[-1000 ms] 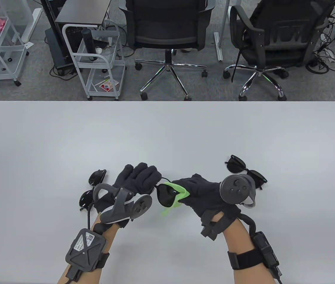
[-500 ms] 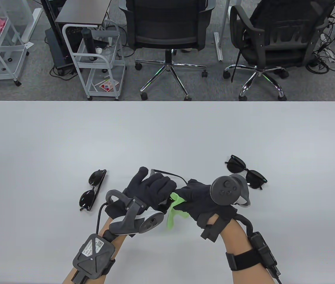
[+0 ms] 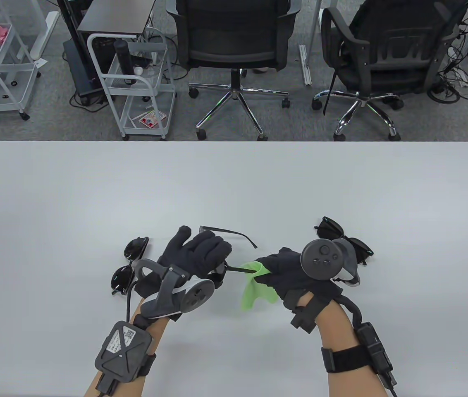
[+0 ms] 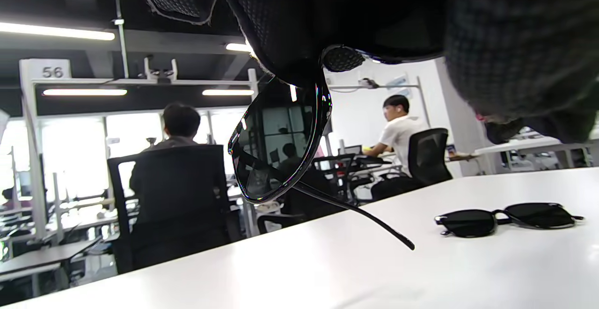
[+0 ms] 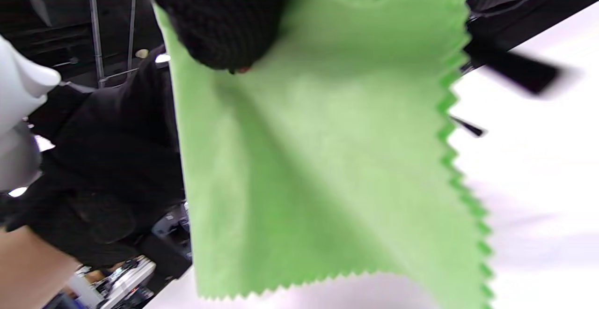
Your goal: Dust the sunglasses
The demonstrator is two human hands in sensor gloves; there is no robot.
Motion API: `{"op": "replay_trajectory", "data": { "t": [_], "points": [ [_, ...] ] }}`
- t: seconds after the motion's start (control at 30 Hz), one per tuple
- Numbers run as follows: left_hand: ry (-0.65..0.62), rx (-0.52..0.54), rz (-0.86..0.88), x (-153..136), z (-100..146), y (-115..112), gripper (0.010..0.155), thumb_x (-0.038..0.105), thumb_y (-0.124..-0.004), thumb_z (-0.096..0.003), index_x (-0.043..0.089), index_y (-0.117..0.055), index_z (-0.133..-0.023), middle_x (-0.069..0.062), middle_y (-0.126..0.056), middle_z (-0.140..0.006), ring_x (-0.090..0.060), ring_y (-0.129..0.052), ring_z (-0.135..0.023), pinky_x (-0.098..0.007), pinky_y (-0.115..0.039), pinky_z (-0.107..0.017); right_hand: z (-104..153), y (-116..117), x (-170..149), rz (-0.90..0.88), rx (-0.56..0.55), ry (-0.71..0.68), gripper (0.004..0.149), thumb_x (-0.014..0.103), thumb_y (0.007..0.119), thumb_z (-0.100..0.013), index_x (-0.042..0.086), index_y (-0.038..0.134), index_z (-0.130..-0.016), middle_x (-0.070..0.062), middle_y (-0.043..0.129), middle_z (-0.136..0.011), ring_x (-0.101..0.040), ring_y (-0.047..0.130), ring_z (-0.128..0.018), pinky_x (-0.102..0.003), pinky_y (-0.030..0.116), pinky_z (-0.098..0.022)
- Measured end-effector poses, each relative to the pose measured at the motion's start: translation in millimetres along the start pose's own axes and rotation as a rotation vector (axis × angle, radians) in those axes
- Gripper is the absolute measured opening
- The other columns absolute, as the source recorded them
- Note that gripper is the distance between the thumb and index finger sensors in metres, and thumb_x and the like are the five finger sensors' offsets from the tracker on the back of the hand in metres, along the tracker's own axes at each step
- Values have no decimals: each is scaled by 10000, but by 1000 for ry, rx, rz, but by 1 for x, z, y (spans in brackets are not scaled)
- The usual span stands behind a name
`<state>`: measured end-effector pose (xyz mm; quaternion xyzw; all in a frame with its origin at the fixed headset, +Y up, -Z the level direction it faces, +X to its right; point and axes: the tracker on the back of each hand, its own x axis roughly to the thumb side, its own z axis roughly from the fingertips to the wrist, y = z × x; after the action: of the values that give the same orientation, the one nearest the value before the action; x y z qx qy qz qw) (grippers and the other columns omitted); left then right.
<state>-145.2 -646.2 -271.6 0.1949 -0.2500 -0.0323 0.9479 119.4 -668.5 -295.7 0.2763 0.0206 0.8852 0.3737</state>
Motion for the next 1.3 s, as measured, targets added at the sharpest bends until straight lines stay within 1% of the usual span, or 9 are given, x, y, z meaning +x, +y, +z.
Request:
{"op": "replay_trajectory", "data": {
  "t": [0.13,0.23,0.4,0.6,0.73,0.8,0.9,1.13,1.3],
  "points": [
    [43,-34,50,-11,1,-6,888,697,-925,-172,521,-559,-962,270,-759,-996,-21,-867,-997,-477,-617,-810,3,1,-18,-128,-20,50,420,349,851,-418,115,949,-754,-77,1047,-643,-319,1034,-596,-688,638,-591],
    [40,-35,44,-9,0,-6,888,695,-918,-177,512,-558,-967,261,-762,-994,-35,-861,-1001,-486,-611,-810,4,1,-24,-209,-34,63,420,347,855,-420,110,950,-753,-75,1048,-642,-326,1032,-595,-688,640,-587],
    [20,-37,-7,-2,1,-5,884,680,-916,-191,489,-551,-974,232,-767,-995,-64,-862,-995,-496,-609,-805,4,7,-22,-226,-32,64,416,346,857,-420,111,951,-751,-73,1046,-644,-327,1030,-600,-689,643,-586],
    [-87,6,-131,29,0,0,879,673,-922,-197,483,-549,-970,223,-757,-997,-76,-850,-997,-500,-606,-801,-3,17,0,-232,0,-10,414,345,858,-421,113,952,-751,-74,1044,-646,-332,1026,-602,-690,639,-586],
    [-154,11,-229,52,0,-8,876,667,-911,-200,454,-543,-966,200,-756,-991,-90,-857,-987,-487,-616,-792,-7,27,20,-216,4,-61,421,334,863,-414,77,955,-735,-96,1046,-629,-345,1028,-586,-689,645,-584],
    [-138,-1,-225,48,-1,-10,878,678,-905,-201,466,-533,-968,210,-749,-995,-85,-853,-989,-485,-616,-793,-7,25,18,-113,-5,-61,420,359,845,-421,117,946,-748,-60,1044,-641,-313,1034,-597,-679,651,-592],
    [-95,-4,-162,43,-5,-10,882,679,-909,-198,481,-533,-971,217,-754,-999,-74,-848,-997,-481,-620,-794,-8,23,14,-211,-37,-46,418,341,861,-411,100,958,-739,-84,1046,-630,-333,1028,-583,-690,636,-590],
    [-30,10,-110,26,-4,-5,889,689,-907,-197,497,-522,-975,238,-752,-1002,-56,-838,-1007,-476,-620,-797,-2,5,-3,-151,-44,-10,417,344,855,-406,113,956,-738,-69,1046,-618,-309,1035,-572,-685,637,-595],
    [36,13,-44,8,-2,-1,893,695,-900,-202,500,-512,-983,243,-747,-1007,-52,-830,-1015,-479,-614,-802,5,-6,-21,-241,-84,32,415,338,857,-405,106,958,-734,-69,1047,-605,-310,1035,-557,-686,636,-592]
  ]
}}
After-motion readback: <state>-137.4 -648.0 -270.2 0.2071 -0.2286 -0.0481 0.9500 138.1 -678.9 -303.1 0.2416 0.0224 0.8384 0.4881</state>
